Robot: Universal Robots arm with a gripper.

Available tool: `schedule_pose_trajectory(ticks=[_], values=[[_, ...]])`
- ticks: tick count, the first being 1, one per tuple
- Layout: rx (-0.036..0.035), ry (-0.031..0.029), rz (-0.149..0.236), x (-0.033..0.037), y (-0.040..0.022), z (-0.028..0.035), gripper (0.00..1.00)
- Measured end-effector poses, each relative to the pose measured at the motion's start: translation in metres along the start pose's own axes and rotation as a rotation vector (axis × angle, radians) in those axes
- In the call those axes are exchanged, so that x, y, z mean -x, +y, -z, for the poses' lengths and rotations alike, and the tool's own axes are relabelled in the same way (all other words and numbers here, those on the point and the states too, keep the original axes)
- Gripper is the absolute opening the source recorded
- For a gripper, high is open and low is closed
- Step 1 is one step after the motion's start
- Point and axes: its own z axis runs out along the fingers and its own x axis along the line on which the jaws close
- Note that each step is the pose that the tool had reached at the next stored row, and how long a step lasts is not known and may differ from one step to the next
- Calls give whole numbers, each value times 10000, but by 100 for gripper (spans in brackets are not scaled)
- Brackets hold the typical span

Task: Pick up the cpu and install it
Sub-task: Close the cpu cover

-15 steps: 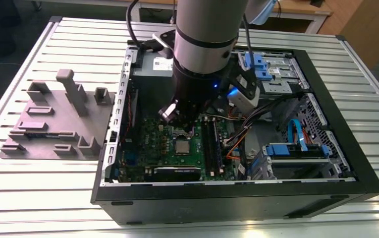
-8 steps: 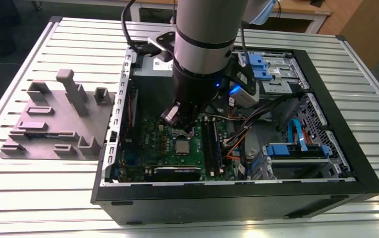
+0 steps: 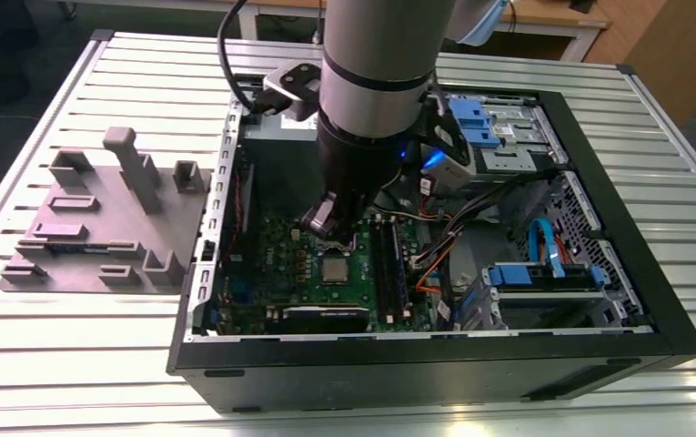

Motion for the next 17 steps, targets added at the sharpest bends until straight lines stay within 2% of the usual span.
schedule_pose_trajectory(ticks=[4, 5, 11, 12, 17], values=[[-15, 21, 723, 0, 0, -9, 10], [-23, 31, 1093, 0, 0, -14, 10], [-44, 59, 2175, 1, -1, -37, 10], [-13, 4, 2271, 0, -1, -39, 10], [428, -793, 2345, 9, -13, -39, 10]])
